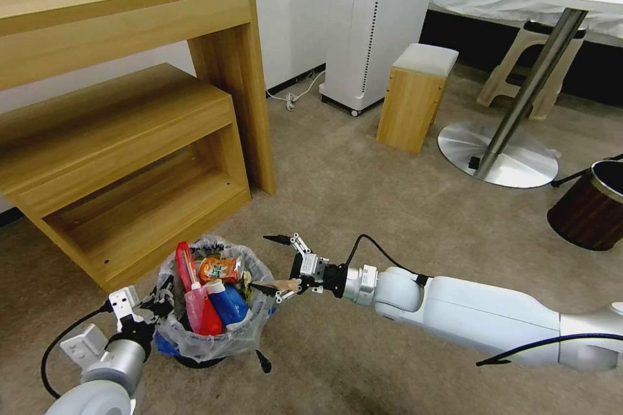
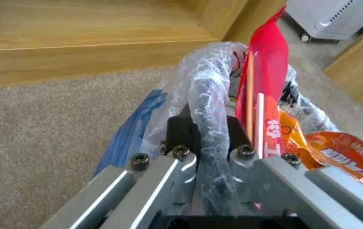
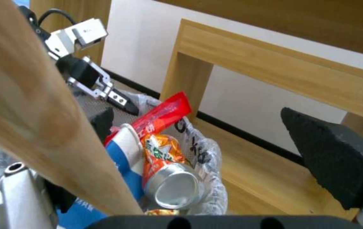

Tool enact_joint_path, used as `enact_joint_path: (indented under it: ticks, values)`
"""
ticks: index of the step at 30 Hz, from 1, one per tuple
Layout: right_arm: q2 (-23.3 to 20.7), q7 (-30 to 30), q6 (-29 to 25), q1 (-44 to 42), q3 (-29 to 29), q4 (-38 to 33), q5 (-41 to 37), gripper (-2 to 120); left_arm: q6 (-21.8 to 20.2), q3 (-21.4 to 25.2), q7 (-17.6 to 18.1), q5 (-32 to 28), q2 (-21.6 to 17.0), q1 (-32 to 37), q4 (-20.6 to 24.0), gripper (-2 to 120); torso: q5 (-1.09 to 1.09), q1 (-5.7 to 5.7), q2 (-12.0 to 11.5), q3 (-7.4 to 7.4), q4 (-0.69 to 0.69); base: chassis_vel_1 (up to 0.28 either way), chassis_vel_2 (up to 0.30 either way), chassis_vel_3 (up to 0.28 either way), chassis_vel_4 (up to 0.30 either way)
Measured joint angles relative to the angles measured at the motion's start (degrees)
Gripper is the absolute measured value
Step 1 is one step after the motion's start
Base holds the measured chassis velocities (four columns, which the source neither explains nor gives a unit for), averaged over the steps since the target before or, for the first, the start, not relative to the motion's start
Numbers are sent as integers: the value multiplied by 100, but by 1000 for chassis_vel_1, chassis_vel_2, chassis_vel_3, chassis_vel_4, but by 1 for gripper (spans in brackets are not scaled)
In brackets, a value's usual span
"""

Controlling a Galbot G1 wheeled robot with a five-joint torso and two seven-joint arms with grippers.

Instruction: Pick up the trash bin and place the garbage on the floor into it.

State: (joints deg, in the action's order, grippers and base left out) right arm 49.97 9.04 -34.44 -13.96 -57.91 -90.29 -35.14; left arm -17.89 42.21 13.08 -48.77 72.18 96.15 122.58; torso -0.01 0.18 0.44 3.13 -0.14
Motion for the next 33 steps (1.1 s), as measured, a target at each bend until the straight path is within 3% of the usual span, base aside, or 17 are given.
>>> enact_joint_path:
  ticks: [7, 18, 33]
  values:
    - [-9, 4, -4, -28, 7, -27, 14, 100, -16, -39, 48, -67, -3, -73, -84, 3, 1, 0, 0, 0, -1, 0, 0, 0, 0]
    - [142, -34, 51, 250, -123, 58, -102, 100, 16, -405, -182, 466, 118, 109, 243, 3, 1, 0, 0, 0, 0, 0, 0, 0, 0]
    - [736, -157, 119, 765, -673, 445, -346, 100, 105, -672, -409, 940, 259, 295, 521, 3, 0, 0, 0, 0, 0, 0, 0, 0, 0]
